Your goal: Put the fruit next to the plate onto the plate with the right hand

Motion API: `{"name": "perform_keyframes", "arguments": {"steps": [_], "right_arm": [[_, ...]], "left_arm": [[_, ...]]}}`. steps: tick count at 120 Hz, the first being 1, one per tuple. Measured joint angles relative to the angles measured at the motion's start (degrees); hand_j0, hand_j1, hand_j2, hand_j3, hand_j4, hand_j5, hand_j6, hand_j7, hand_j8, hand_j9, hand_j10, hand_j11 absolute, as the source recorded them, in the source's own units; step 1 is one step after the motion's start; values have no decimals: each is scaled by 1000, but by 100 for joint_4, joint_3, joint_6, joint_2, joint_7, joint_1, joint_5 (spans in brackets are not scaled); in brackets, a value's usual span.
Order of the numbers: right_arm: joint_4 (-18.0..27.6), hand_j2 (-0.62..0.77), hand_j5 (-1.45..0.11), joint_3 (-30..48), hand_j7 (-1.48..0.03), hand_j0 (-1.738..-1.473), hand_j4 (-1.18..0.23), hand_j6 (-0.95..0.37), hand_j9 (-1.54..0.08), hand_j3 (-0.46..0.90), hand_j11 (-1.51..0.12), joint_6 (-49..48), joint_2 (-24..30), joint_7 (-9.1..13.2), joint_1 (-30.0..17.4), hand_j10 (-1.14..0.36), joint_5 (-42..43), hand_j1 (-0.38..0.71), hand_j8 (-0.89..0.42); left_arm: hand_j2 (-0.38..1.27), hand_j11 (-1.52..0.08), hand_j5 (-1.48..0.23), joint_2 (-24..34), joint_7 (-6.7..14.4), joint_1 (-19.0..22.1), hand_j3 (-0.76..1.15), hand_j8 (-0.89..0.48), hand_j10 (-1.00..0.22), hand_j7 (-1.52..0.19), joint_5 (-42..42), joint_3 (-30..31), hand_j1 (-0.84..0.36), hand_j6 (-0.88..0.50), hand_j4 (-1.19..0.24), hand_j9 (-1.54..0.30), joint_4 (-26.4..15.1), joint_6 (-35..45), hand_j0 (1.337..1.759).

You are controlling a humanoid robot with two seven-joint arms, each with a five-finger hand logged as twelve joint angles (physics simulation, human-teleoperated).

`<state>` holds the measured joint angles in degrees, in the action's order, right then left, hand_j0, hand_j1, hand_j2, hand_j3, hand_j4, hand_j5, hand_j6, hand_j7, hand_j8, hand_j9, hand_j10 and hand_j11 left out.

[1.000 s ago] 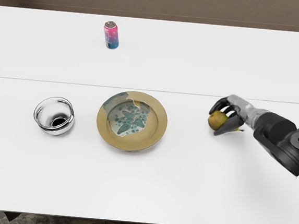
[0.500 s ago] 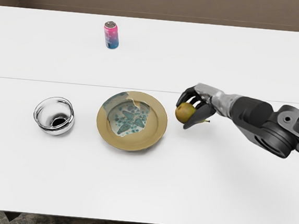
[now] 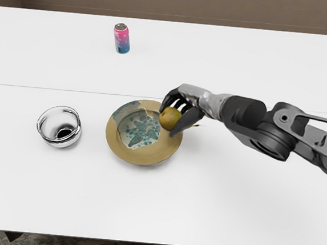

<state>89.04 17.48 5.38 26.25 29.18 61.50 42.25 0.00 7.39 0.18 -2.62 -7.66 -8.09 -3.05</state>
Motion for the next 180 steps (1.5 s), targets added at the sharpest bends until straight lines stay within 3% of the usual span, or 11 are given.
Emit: {"name": "perform_keyframes", "arguments": {"steps": [52, 96, 121, 167, 180], "right_arm": [[-704, 217, -1000, -75, -957, -1655, -713, -405, -1018, 1, -1026, -119, -1091, 6, 206, -489, 37, 218, -399], [-963, 178, -940, -98, -913, -1656, -743, -430, -966, 1, -982, -191, -1424, 8, 230, -506, 59, 200, -428], [-1016, 63, -740, -96, -727, -1657, -573, -438, -752, 0, -758, -195, -1478, 5, 223, -476, 56, 181, -430], [-1157, -32, -390, -85, -388, -1658, -301, -281, -392, 0, -393, -212, -1594, 9, 220, -286, 40, -13, -279], [-1155, -23, -256, -35, -255, -1658, -197, -186, -257, 0, -257, -332, -1566, 7, 216, -189, -245, -127, -185]], "left_arm": [[0, -1, -1, 0, 2, 0, 0, -1, -1, -1, -1, 0, 348, -1, -1, -1, 0, 1, 1658], [0, -1, -1, 0, 1, 0, 0, -1, -1, -1, -1, 0, 348, -1, -1, -1, 0, 0, 1658], [0, -1, -1, 0, 0, 0, 0, -1, -1, -1, -1, 0, 348, -1, -1, -1, 0, 3, 1658], [0, -1, -1, 0, 2, 0, 0, -1, -1, -1, -1, 1, 348, -1, -1, -1, 0, 0, 1658], [0, -1, -1, 0, 1, 0, 0, -1, -1, -1, -1, 1, 348, -1, -1, -1, 0, 1, 1658]]}}
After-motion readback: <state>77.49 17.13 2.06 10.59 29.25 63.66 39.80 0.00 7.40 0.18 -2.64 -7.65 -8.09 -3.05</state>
